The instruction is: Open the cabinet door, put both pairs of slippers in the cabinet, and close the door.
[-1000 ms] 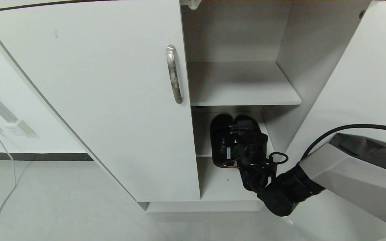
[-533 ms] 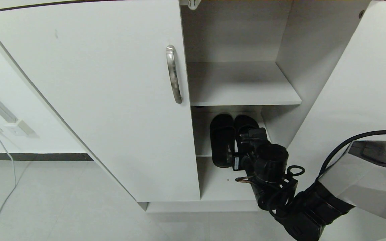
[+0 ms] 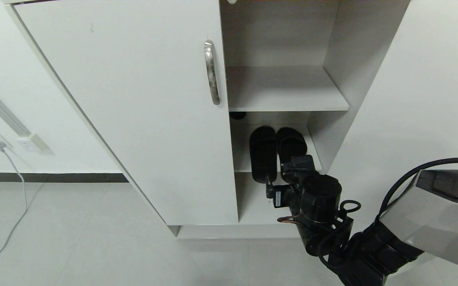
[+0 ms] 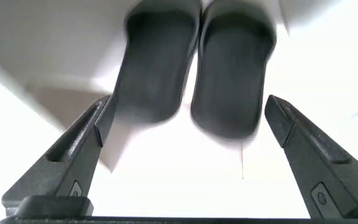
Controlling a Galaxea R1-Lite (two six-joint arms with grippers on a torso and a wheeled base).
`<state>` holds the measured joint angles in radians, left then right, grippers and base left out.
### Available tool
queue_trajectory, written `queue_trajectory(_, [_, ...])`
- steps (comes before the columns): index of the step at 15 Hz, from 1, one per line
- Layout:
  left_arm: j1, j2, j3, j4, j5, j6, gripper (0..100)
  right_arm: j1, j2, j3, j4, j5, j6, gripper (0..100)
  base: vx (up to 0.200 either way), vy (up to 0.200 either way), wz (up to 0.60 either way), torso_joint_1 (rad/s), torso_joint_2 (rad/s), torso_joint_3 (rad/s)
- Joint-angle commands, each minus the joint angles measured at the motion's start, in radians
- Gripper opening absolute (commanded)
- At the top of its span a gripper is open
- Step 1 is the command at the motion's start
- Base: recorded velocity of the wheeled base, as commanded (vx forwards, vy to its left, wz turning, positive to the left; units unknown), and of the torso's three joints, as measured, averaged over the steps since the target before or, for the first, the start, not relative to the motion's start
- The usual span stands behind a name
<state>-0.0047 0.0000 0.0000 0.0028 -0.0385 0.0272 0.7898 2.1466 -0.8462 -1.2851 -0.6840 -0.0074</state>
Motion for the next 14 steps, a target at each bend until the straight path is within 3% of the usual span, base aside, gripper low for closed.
queue_trajectory(1, [0.0, 0.002, 0.0, 0.0, 0.0, 0.0, 0, 0.003, 0.001, 0.012, 0.0, 0.0, 0.0, 100, -0.2, 0.0, 0.0, 0.002, 0.0, -0.002])
queue_trajectory(14, [0.0, 0.002, 0.0, -0.001, 0.0, 0.0, 0, 0.005, 0.007, 0.035, -0.003, 0.0, 0.0, 100, 0.0, 0.0, 0.0, 0.0, 0.0, 0.0])
